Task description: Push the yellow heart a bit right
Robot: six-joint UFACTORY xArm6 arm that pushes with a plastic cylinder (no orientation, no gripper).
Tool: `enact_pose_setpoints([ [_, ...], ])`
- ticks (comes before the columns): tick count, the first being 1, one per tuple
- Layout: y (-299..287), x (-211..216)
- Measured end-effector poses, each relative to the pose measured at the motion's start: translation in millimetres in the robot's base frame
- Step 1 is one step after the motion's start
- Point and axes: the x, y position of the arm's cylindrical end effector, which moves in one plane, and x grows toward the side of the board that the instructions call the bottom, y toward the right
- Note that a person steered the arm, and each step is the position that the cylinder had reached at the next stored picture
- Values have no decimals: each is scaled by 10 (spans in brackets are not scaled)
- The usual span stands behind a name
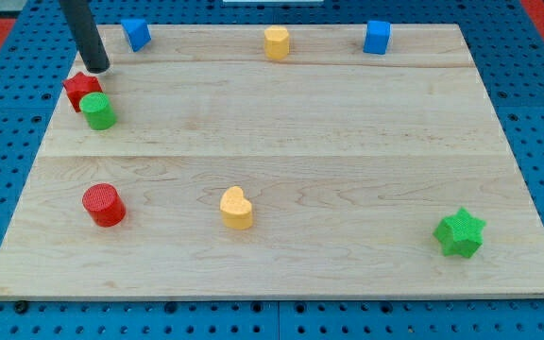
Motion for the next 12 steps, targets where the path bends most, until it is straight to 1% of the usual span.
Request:
enact_pose_setpoints([
  [1,-169,-8],
  [2,293,-150],
  [3,561,-150],
  [5,627,-150],
  [6,1075,-150],
  [7,1081,-150],
  [8,1173,-49],
  [12,1291,1094],
])
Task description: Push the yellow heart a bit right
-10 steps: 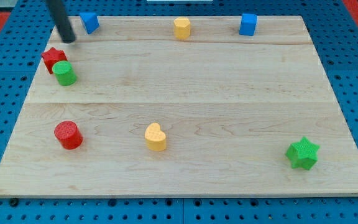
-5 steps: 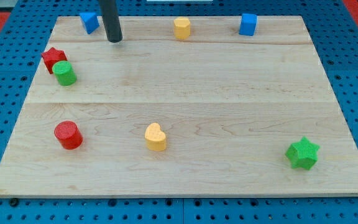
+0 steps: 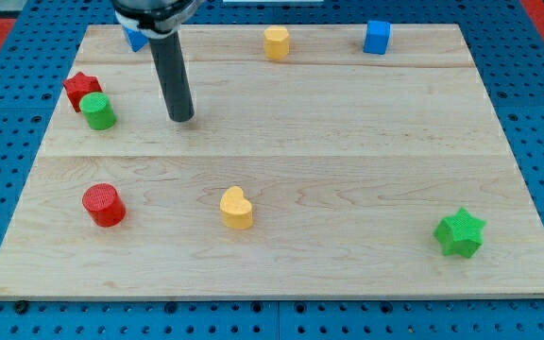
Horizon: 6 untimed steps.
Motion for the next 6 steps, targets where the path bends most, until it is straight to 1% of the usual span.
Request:
enact_pose_setpoints([
  [2,63,772],
  [3,199,864],
  [6,76,1017],
])
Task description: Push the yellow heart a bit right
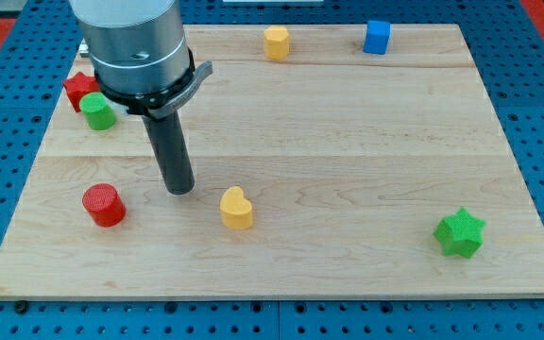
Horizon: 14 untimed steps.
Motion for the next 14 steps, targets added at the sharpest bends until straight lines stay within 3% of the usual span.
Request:
enact_pose_setpoints([
  [8,-43,109],
  [11,-9,390],
  [14,495,425],
])
